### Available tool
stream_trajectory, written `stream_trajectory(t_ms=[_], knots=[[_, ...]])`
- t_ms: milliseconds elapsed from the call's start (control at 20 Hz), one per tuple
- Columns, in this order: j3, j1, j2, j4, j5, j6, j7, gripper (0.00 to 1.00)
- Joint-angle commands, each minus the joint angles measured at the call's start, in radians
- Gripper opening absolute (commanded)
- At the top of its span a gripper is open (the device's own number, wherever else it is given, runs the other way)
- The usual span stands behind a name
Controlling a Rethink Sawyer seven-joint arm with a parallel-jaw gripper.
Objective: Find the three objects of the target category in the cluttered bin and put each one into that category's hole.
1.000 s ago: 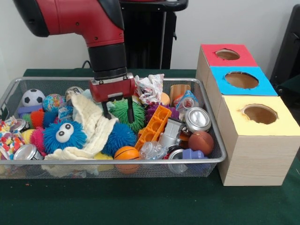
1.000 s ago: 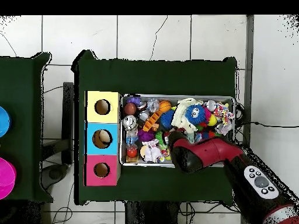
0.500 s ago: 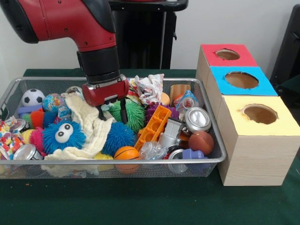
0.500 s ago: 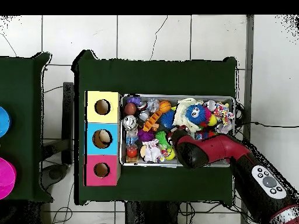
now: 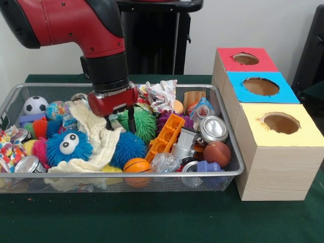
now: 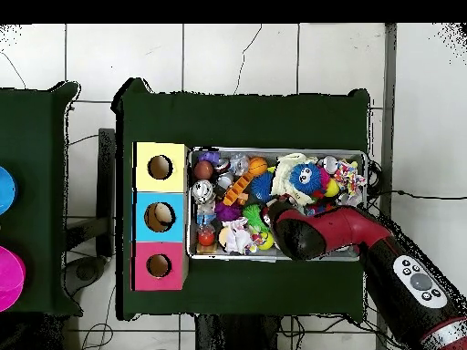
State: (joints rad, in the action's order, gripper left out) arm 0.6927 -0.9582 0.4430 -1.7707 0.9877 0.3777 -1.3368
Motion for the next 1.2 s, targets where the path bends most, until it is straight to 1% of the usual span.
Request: stream_trajectory(t_ms=[50, 200, 350, 550, 800, 1000, 1200], knots=[[-0.061, 0.021, -0.012, 0.018, 0.085, 0.129, 0.213, 1.00], [-0.102, 0.048, 0.009, -0.036, 0.121, 0.093, 0.153, 1.00], [-0.132, 0.059, 0.037, -0.084, 0.142, 0.071, 0.120, 1.00], [-0.156, 0.048, 0.038, -0.115, 0.172, 0.055, 0.128, 1.00], [-0.186, 0.058, 0.031, -0.103, 0.239, 0.018, 0.118, 1.00], [-0.182, 0.044, 0.024, -0.088, 0.244, 0.027, 0.160, 1.00], [-0.180, 0.049, 0.035, -0.081, 0.257, -0.002, 0.145, 1.00]])
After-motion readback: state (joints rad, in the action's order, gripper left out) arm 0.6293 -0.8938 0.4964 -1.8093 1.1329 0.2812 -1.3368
